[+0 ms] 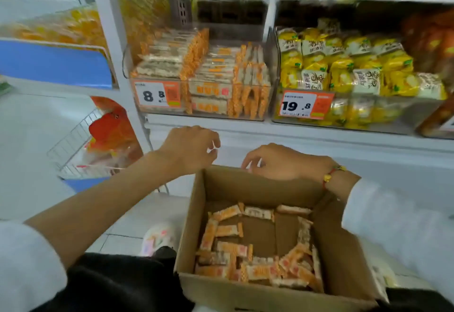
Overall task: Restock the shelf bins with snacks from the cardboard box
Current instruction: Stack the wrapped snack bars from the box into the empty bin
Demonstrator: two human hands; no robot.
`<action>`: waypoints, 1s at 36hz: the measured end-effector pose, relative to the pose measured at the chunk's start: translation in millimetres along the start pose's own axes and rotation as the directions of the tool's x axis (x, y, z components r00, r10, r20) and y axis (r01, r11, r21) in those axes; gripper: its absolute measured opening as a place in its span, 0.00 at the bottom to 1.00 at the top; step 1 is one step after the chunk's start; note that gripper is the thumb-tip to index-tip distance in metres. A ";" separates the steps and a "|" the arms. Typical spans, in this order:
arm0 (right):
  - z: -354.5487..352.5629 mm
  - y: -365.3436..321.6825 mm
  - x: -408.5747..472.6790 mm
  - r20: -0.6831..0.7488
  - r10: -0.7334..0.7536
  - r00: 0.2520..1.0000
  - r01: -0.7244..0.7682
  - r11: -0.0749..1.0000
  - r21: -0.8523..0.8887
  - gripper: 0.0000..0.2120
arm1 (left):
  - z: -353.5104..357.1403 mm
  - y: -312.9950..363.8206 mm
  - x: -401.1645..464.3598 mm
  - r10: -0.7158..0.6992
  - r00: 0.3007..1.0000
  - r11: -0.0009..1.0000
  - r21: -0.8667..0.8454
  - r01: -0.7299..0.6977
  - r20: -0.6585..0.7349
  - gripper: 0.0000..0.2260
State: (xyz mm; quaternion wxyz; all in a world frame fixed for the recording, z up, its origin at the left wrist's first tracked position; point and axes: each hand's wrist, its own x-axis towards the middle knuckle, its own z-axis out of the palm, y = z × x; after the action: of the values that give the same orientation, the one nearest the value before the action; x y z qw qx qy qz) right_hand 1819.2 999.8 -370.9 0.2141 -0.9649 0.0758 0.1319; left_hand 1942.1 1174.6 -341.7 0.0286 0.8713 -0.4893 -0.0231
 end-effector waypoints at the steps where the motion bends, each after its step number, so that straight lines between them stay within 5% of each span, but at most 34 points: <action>1: 12.4 11.2 -4.0 0.017 0.027 0.999 -0.027 1.000 -0.011 0.12 | 15.3 7.1 0.8 0.005 0.999 1.000 0.007 -0.005 0.041 0.12; 8: 102.9 87.6 -16.4 0.004 0.208 0.978 -0.208 0.977 0.045 0.13 | 145.9 27.4 1.7 -0.078 0.964 0.976 -0.179 0.126 0.254 0.12; 12: 158.8 127.9 -12.1 0.163 0.292 0.943 -0.296 0.955 0.003 0.13 | 218.7 28.4 -2.7 -0.111 0.893 0.953 -0.208 0.220 0.436 0.13; 18: 218.0 139.7 -7.6 0.475 0.264 0.839 -0.349 0.932 0.098 0.25 | 278.3 25.8 1.1 0.130 0.643 0.962 -0.252 0.102 0.755 0.20; 23: 247.7 135.7 -1.8 0.581 0.181 0.794 -0.342 0.922 0.180 0.31 | 308.2 20.4 0.4 0.148 0.421 0.988 -0.156 -0.015 0.895 0.26; 30: 280.8 132.1 17.9 0.620 0.172 0.765 -0.283 0.955 0.085 0.30 | 331.2 17.6 -6.0 0.240 0.496 0.968 -0.168 -0.185 0.834 0.21; 36: 290.8 142.9 16.6 0.546 0.216 0.810 -0.262 0.965 0.007 0.18 | 337.1 13.1 -19.8 0.217 0.565 0.975 -0.201 -0.091 0.796 0.16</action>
State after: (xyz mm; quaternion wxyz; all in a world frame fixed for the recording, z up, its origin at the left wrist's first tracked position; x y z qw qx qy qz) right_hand 1741.4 996.1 -685.9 0.2477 -0.8616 0.1382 0.4209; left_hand 1897.6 1175.6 -676.7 -0.1370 0.7132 -0.5192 -0.4505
